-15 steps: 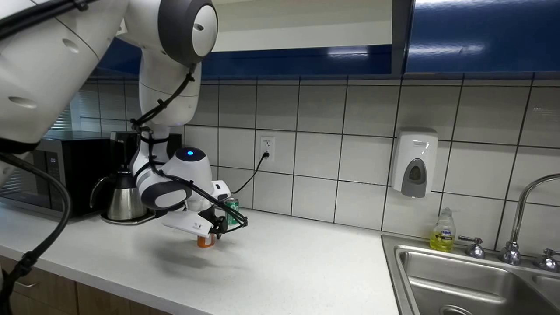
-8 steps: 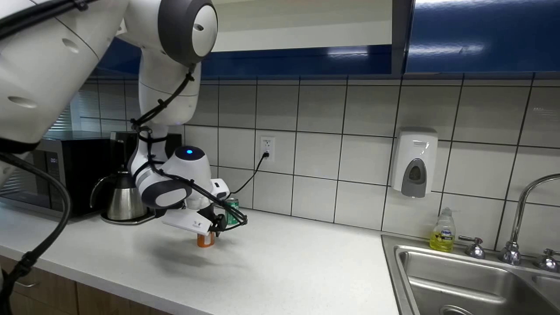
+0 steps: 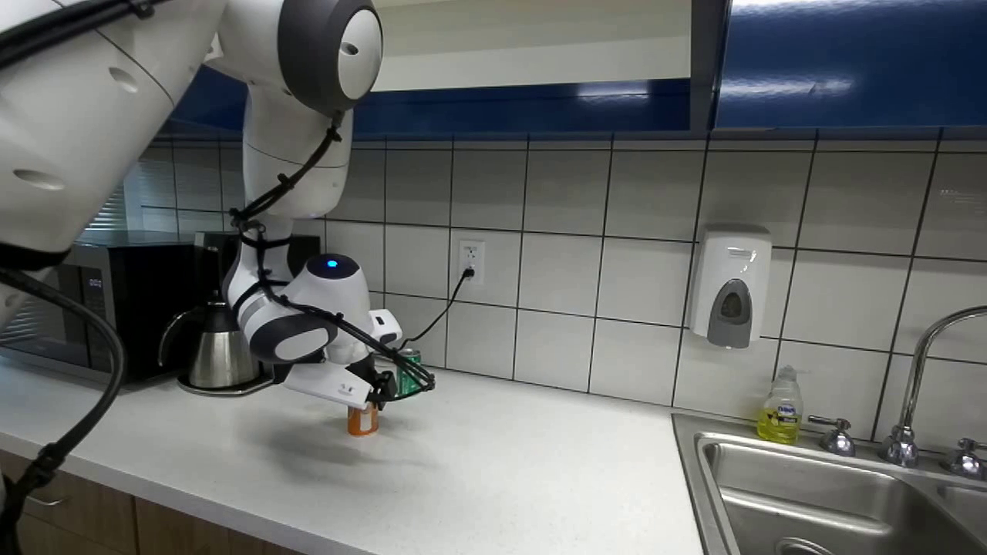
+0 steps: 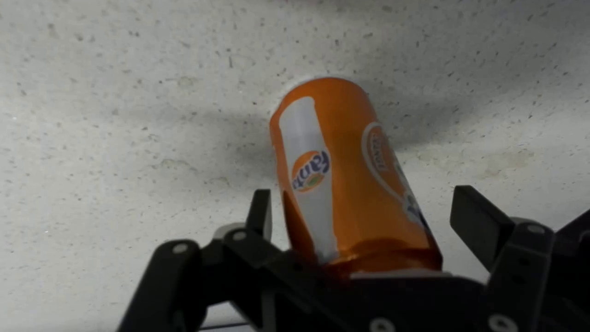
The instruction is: Put the orange can in the open upper cabinet.
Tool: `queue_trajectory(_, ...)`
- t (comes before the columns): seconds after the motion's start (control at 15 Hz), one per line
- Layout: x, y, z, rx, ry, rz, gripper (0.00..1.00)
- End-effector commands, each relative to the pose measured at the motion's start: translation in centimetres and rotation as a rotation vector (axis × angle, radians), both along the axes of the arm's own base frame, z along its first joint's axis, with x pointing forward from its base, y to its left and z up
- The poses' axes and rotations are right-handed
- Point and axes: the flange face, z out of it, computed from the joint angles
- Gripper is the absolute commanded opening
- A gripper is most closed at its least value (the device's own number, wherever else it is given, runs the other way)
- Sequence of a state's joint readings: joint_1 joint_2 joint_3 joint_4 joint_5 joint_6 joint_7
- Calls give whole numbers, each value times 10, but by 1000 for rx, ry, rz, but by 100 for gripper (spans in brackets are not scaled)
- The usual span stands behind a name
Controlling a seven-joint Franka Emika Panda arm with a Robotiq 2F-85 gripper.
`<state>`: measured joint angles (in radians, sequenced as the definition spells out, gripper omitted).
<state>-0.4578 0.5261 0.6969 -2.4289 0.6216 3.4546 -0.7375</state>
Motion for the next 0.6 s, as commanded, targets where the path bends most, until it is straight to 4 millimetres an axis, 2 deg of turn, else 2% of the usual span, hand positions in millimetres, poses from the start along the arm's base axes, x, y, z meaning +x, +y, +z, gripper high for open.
queue_trajectory(0.0,1,0,10,13,-17,-7,100)
queue_trajectory(0.13,1,0,11,14,-18,-9,100)
queue_trajectory(0.27,2,-1,11,14,-18,-11,72)
queue_trajectory(0.53,2,-3,10,13,-18,-18,41)
